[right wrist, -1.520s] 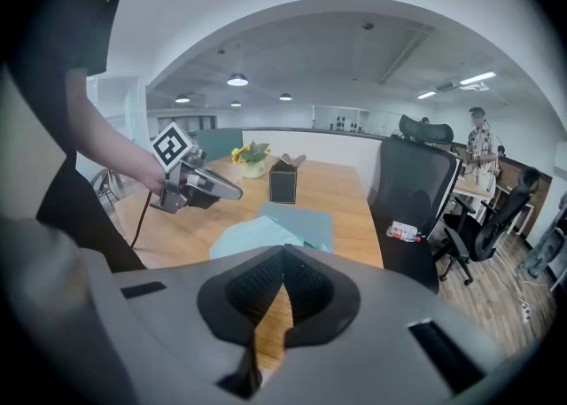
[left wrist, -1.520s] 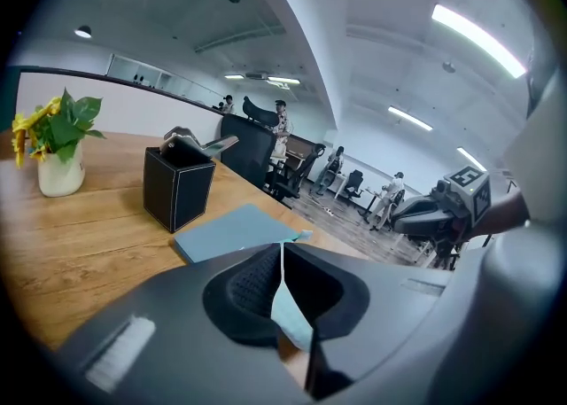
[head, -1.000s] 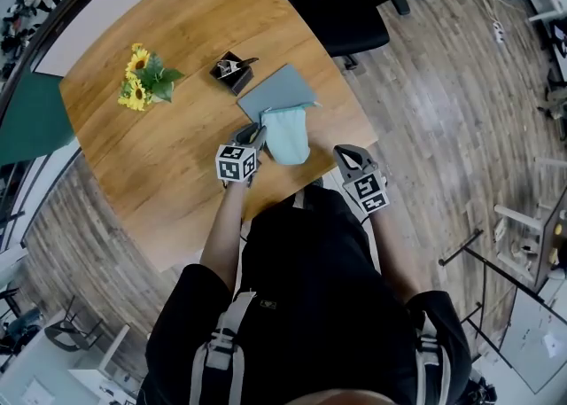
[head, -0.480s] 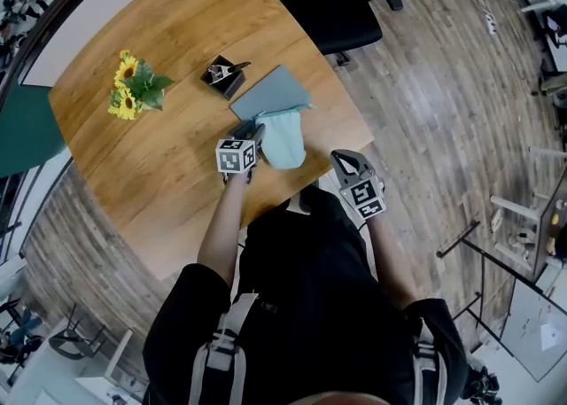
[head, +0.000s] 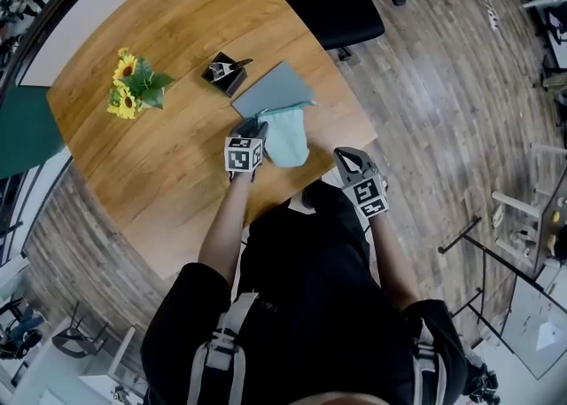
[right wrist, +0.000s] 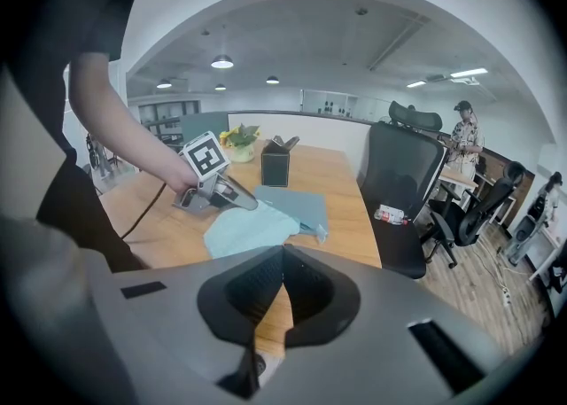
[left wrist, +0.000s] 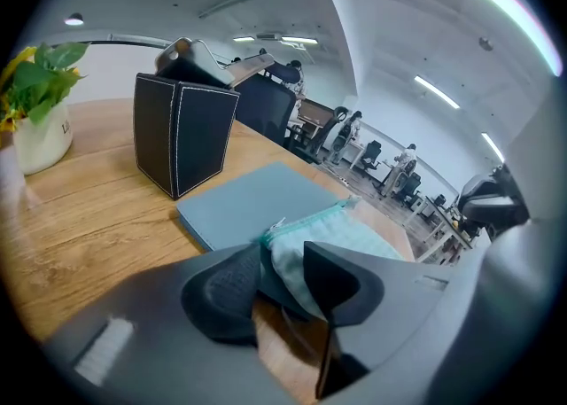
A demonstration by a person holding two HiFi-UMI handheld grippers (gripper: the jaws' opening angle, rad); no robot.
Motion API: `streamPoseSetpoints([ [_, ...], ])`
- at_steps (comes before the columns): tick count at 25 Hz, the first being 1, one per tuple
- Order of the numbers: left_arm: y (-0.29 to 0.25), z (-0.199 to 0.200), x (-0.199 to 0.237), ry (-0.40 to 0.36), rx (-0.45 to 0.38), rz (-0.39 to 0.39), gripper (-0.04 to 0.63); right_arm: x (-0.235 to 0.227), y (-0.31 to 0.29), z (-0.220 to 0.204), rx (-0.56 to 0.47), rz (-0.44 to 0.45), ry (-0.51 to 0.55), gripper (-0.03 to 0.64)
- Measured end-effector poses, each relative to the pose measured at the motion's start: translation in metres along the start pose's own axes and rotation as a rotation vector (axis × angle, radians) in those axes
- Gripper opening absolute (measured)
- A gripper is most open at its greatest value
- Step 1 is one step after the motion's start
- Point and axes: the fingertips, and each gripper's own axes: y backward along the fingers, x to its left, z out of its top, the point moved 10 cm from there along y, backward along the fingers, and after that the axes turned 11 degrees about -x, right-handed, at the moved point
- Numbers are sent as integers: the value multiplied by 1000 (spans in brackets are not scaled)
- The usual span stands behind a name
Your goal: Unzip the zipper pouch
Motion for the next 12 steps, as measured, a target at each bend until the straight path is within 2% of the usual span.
streamPoseSetpoints([
  [2, -1, 0, 0, -41, 11, -16, 132, 0, -4, 0, -3, -4, 2, 5],
  [3, -2, -1, 0, -67, 17, -21, 82, 0, -6, 1, -7, -3, 0, 5],
  [5, -2, -2, -1, -97, 21, -21, 61, 3, -8, 1, -14, 10, -3, 5],
  [12, -2, 2, -7, -38, -26, 7, 15, -2, -6, 0, -24, 58, 28, 5],
])
